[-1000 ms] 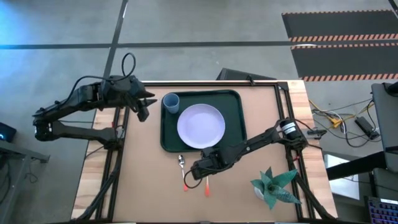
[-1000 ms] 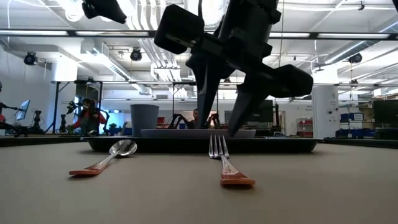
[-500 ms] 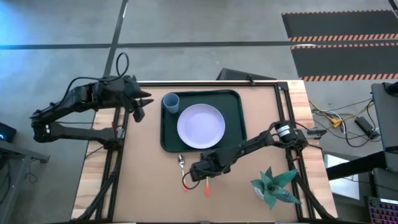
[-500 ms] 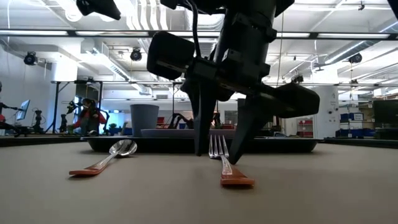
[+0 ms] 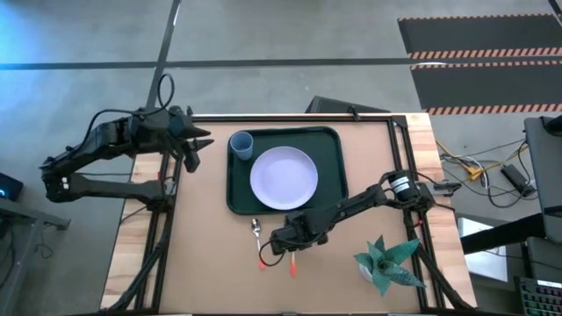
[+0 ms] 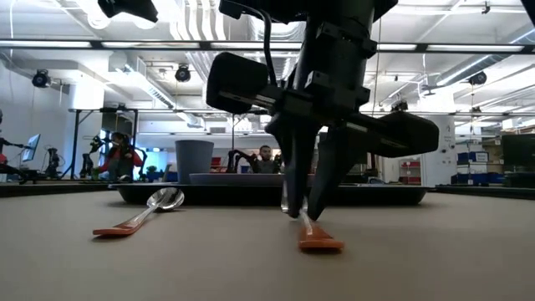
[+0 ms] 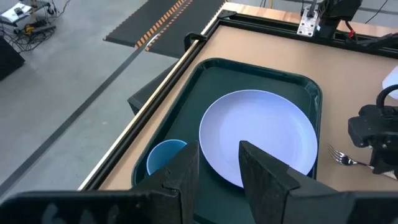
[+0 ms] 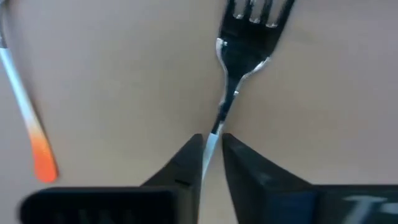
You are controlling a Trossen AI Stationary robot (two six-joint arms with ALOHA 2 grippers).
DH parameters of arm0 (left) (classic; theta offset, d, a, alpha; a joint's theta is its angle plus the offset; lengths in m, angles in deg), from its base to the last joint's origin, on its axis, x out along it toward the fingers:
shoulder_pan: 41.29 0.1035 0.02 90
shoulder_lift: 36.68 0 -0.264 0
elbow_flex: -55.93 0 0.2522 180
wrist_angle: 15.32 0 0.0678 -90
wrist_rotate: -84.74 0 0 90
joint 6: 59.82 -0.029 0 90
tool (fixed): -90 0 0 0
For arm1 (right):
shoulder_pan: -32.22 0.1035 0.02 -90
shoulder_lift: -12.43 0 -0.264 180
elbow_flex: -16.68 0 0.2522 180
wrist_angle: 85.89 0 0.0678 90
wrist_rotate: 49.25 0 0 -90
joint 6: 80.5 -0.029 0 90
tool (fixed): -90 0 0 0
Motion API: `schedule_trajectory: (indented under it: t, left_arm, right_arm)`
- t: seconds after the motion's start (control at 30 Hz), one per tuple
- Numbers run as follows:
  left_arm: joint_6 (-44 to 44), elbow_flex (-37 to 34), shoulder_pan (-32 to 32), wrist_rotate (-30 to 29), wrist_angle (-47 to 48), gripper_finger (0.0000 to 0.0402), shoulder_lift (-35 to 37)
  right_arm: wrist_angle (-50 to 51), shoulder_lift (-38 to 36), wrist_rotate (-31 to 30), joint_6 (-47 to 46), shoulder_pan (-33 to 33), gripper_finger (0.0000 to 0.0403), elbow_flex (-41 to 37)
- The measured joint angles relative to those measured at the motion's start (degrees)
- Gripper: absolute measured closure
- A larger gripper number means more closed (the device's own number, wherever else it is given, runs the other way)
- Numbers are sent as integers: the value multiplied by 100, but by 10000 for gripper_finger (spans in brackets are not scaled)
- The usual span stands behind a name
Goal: Pick and place plate/cup/fork/spoon on tray
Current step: Put the orange fork on the black serving tray to the right of the white plate
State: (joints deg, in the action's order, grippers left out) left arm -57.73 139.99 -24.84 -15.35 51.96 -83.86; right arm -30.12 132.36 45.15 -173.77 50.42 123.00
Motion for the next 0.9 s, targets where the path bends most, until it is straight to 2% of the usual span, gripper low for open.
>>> schedule_trajectory:
  t: [0.1, 0.37, 0.5, 0.6, 0.7, 0.9]
  left_arm:
    - [-1, 0, 0, 0, 3, 304, 34]
    - [-98, 0, 4, 0, 4, 304, 96]
    - [-103, 0, 4, 0, 4, 304, 101]
    - [-103, 0, 4, 0, 6, 304, 103]
    - [-105, 0, 4, -1, 5, 304, 105]
    - [-106, 0, 4, -2, 4, 304, 93]
  right_arm:
    - [83, 3, 4, 49, 2, 387, 0]
    - [70, -16, -55, 133, 19, 393, -7]
    - [20, -117, -252, 127, 42, 394, -10]
    - [57, -193, -633, 191, 54, 394, 215]
    - [544, -270, -960, 395, 50, 394, 753]
    - [2648, -255, -1635, 628, 29, 394, 1966]
